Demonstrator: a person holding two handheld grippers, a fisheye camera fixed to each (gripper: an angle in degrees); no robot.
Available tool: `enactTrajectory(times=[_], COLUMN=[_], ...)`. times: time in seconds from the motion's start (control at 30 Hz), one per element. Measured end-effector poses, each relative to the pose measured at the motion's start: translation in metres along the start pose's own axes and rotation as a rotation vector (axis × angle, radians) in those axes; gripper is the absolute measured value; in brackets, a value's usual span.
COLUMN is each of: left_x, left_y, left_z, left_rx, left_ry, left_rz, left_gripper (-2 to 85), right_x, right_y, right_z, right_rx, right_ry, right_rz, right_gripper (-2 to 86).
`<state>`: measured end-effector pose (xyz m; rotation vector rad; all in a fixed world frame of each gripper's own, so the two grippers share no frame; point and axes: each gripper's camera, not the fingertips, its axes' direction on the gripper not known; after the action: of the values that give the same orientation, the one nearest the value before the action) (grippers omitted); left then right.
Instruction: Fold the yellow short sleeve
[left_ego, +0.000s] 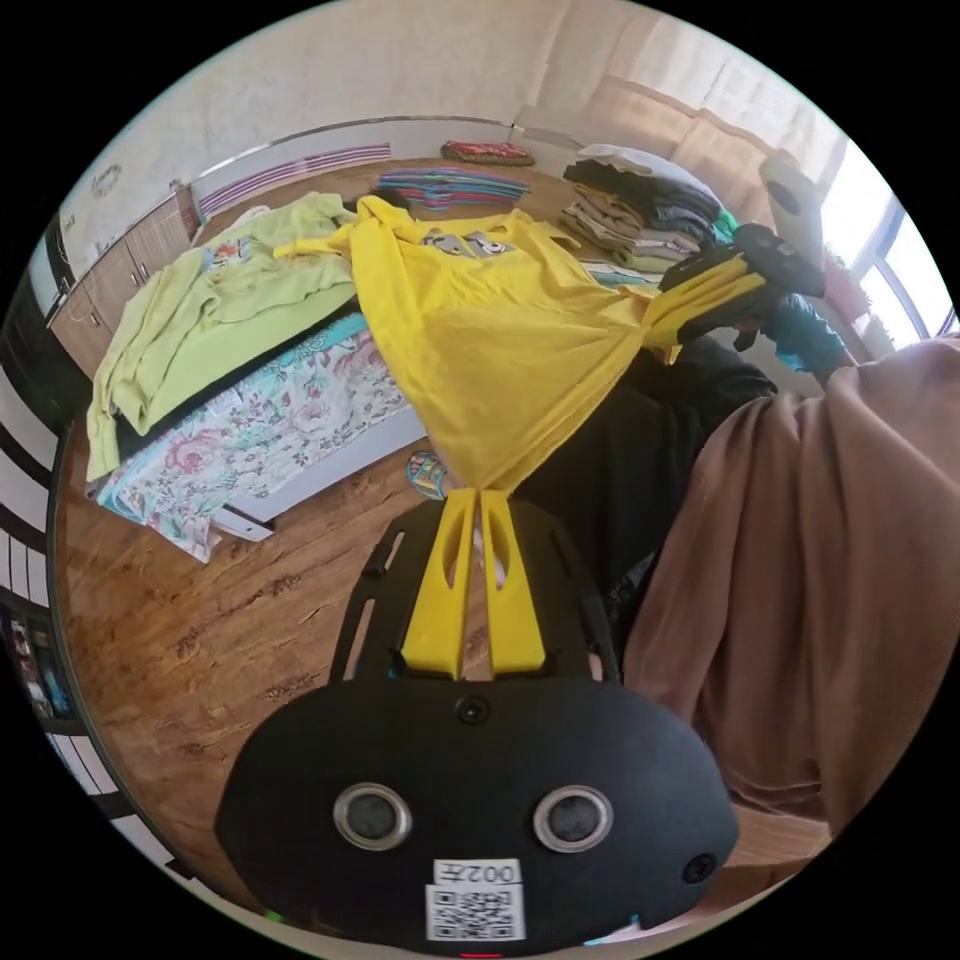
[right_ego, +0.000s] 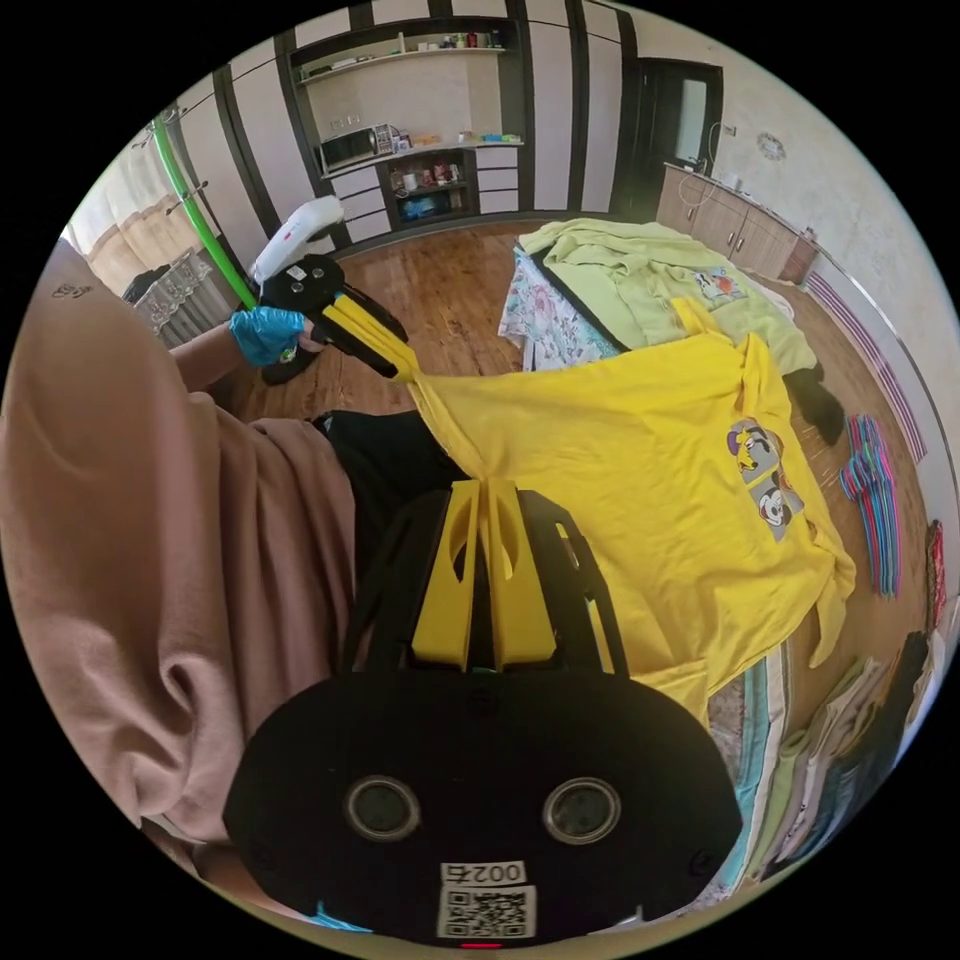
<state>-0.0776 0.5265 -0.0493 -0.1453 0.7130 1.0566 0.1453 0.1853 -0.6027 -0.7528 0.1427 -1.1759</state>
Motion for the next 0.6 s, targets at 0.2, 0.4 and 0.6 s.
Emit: enactTrajectory(times=[0.2, 0.4, 0.6], left_x=[0.001, 0.006, 0.002], left_y=[0.004, 0.000, -0.001], left_z=[-0.030, -0.002, 0.002], left_rx=[0.010, -0.063, -0.067], left_ry=[-0.039, -0.096, -0.109], left_rz=[0.025, -0.019, -0.037], left_gripper=[-0.9, -0.9, -1.0], right_x=[-0.014, -0.005, 0.026], right_y=[0.015, 0.061, 0.165], right_z=[0.017, 0.010, -0.042], right_rx=[-0.017, 0.023, 0.077], right_ry=[-0.036, 0.031, 0.323], right_rz=[-0.032, 0.088, 0.389], right_gripper=[-0.1, 2.7, 5.9])
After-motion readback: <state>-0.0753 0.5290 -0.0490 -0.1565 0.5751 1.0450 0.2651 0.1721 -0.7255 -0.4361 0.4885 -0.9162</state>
